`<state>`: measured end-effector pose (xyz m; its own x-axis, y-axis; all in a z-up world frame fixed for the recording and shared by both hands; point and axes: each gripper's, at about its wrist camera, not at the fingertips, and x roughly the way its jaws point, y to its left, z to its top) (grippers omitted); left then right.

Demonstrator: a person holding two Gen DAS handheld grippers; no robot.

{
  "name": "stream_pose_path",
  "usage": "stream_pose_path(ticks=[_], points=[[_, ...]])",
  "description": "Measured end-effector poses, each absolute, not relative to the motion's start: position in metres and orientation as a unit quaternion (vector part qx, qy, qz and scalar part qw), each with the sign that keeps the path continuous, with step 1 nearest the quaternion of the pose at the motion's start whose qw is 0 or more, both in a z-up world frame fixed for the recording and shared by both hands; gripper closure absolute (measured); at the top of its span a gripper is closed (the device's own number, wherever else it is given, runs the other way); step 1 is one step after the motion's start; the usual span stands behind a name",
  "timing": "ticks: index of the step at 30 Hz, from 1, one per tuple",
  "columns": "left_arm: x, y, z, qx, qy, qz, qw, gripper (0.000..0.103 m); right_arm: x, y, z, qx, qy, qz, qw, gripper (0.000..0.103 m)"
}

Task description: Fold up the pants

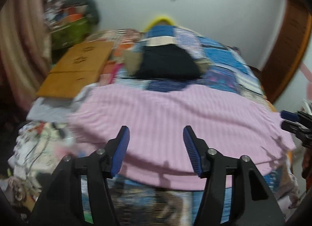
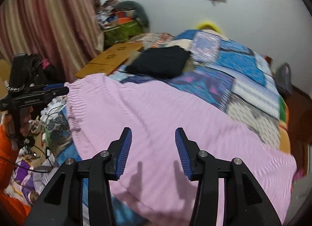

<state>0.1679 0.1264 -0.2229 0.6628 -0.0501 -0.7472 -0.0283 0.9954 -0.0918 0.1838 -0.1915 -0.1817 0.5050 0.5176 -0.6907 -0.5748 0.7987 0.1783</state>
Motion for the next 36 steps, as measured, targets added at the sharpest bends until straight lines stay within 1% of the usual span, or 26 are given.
stream_pose_path(ticks=[1, 4, 8, 11, 16, 22, 26, 30, 31, 32, 36], points=[[0.168, 0.141, -0.227, -0.052, 0.413, 0.012, 0.909, 0.04, 0.184, -0.183, -0.182, -0.041, 0.384, 0.324, 0.864, 0.056], [0.173, 0.178, -0.243, -0.071, 0.43, 0.042, 0.899, 0.04, 0.186, -0.148, -0.189, -0.059, 0.382, 0.35, 0.853, 0.052], [0.179, 0.223, -0.273, -0.146, 0.463, 0.041, 0.873, 0.04, 0.183, -0.111, -0.204, -0.073, 0.396, 0.381, 0.832, 0.051], [0.185, 0.229, -0.284, -0.174, 0.466, 0.031, 0.867, 0.04, 0.179, -0.091, -0.217, -0.082, 0.412, 0.395, 0.817, 0.051], [0.195, 0.223, -0.285, -0.18, 0.457, 0.014, 0.871, 0.04, 0.173, -0.068, -0.232, -0.095, 0.432, 0.411, 0.797, 0.051], [0.213, 0.227, -0.297, -0.157, 0.474, 0.023, 0.866, 0.04, 0.174, -0.041, -0.245, -0.129, 0.444, 0.416, 0.783, 0.051], [0.203, 0.237, -0.3, -0.158, 0.472, 0.014, 0.867, 0.04, 0.175, -0.031, -0.253, -0.152, 0.452, 0.418, 0.773, 0.051], [0.19, 0.245, -0.302, -0.143, 0.473, 0.009, 0.869, 0.04, 0.176, -0.031, -0.261, -0.151, 0.465, 0.42, 0.765, 0.051], [0.189, 0.246, -0.302, -0.139, 0.475, 0.008, 0.869, 0.04, 0.176, -0.03, -0.262, -0.149, 0.466, 0.42, 0.765, 0.052], [0.189, 0.247, -0.303, -0.134, 0.477, 0.01, 0.869, 0.04, 0.176, -0.03, -0.263, -0.148, 0.465, 0.417, 0.767, 0.058], [0.198, 0.247, -0.307, -0.108, 0.482, 0.014, 0.869, 0.04, 0.178, -0.031, -0.263, -0.145, 0.465, 0.413, 0.77, 0.075]])
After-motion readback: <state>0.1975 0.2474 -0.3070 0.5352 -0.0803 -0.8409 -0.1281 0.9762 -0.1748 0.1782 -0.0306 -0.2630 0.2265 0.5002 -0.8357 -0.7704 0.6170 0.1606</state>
